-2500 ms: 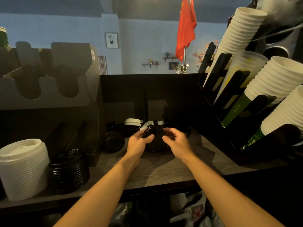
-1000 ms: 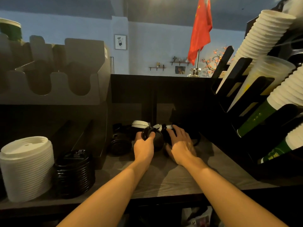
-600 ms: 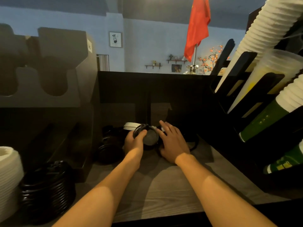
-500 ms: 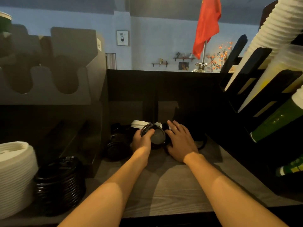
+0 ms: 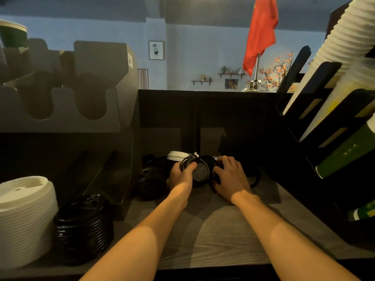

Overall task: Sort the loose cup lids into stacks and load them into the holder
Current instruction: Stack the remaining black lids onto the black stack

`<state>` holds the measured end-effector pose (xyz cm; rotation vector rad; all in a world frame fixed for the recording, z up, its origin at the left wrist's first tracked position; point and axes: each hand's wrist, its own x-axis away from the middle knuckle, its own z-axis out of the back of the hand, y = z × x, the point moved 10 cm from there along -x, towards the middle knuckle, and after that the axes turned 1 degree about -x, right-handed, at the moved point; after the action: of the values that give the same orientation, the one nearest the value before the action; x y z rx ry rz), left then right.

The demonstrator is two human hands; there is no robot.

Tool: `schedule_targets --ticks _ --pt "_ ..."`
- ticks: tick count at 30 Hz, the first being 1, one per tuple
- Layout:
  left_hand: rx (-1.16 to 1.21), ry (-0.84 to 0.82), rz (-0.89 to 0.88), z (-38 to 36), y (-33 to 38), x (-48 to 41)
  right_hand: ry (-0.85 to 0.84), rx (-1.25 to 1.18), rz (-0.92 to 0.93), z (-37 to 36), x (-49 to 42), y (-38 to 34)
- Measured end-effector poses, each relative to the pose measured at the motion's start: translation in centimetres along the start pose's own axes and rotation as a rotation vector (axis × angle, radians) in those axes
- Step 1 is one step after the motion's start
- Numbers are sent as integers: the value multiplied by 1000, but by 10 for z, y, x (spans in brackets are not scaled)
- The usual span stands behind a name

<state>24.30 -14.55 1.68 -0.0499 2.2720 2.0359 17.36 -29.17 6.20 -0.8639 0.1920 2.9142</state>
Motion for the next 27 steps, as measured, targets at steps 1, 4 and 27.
schedule_targets --ticks 1,4,27 --pt "-6 1 0 1 1 2 -3 -7 4 -1 0 0" --pt "-9 11 -6 4 4 4 -7 -68 -4 -1 1 -1" --pt "403 -118 284 5 -12 24 204 -1136 -515 12 35 31"
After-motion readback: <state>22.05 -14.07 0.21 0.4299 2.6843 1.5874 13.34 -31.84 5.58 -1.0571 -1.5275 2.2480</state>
